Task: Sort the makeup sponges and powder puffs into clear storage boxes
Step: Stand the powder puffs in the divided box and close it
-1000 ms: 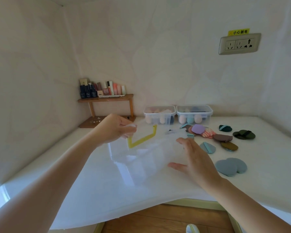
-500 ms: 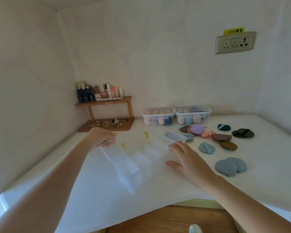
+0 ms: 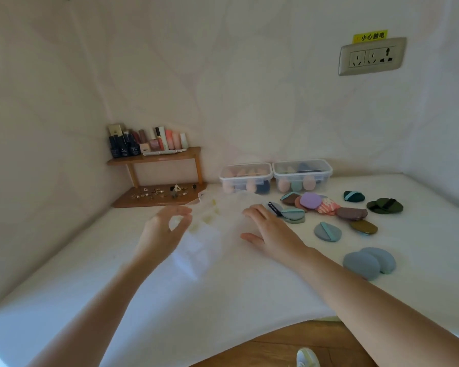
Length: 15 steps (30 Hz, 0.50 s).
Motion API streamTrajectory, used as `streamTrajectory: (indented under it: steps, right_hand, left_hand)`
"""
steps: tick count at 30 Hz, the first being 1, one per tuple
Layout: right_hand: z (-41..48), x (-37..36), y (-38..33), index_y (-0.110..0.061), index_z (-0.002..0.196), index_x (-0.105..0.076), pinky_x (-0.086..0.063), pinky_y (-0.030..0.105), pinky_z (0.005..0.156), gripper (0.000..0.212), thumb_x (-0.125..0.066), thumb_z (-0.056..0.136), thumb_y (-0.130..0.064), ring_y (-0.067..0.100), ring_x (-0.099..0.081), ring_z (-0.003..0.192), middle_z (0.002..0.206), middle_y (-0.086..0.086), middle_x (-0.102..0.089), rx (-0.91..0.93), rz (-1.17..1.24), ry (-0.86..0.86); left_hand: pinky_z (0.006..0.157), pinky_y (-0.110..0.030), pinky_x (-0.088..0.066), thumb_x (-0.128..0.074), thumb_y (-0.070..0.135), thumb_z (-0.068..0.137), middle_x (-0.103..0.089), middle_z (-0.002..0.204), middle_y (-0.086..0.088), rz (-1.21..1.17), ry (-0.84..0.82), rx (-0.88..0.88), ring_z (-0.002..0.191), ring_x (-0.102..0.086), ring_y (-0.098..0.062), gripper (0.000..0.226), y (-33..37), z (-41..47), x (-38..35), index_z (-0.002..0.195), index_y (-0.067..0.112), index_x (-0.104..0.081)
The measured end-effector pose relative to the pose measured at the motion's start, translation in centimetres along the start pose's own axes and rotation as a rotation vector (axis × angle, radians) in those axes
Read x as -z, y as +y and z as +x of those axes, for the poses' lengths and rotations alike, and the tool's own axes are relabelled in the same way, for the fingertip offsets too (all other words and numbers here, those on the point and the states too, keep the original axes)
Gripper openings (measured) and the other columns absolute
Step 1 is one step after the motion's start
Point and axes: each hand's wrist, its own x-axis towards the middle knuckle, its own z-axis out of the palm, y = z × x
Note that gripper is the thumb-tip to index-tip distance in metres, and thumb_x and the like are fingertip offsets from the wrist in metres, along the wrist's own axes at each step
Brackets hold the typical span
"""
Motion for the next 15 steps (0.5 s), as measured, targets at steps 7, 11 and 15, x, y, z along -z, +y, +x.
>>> streamTrajectory:
  steps: [7,11,15]
  right_hand:
    - [3.8,-1.2,2.2,-0.028,0.148,-0.027,-0.041,0.027,0.088,0.050,-0.042,0.100,-0.031,0.016,-0.054,0.106,0.157,-0.008,-0.019,-0.042,0.142,-0.108]
    - [5.5,0.5,5.1,-0.012,0.125,-0.055,-0.050,0.041,0.083,0.035,-0.046,0.093,-0.005,0.030,-0.057,0.112,0.137,0.009,-0.046,-0.172,0.056,0.321]
    - [5.1,3.8,9.3,-0.004,0.107,-0.060,-0.048,0.038,0.077,0.022,-0.051,0.087,-0.009,0.033,-0.054,0.099,0.109,0.017,-0.060,-0.712,-0.285,0.215]
  left_hand:
    - [0.072,-0.020,-0.047,-0.048,0.049,0.089,-0.060,0.099,0.015,-0.077,0.038,-0.120,0.097,-0.055,0.003,0.036,-2.2,-0.6,-2.0,0.093,0.021,-0.070]
    - [0.084,-0.037,-0.047,-0.038,0.045,0.091,-0.057,0.097,0.021,-0.050,0.054,-0.239,0.100,-0.052,0.004,0.042,-2.8,0.2,-2.8,0.091,0.018,-0.070]
    - [0.091,-0.035,-0.039,-0.031,0.038,0.093,-0.058,0.098,0.014,-0.078,0.063,-0.265,0.102,-0.050,0.002,0.038,-3.2,0.8,-3.5,0.095,0.018,-0.063]
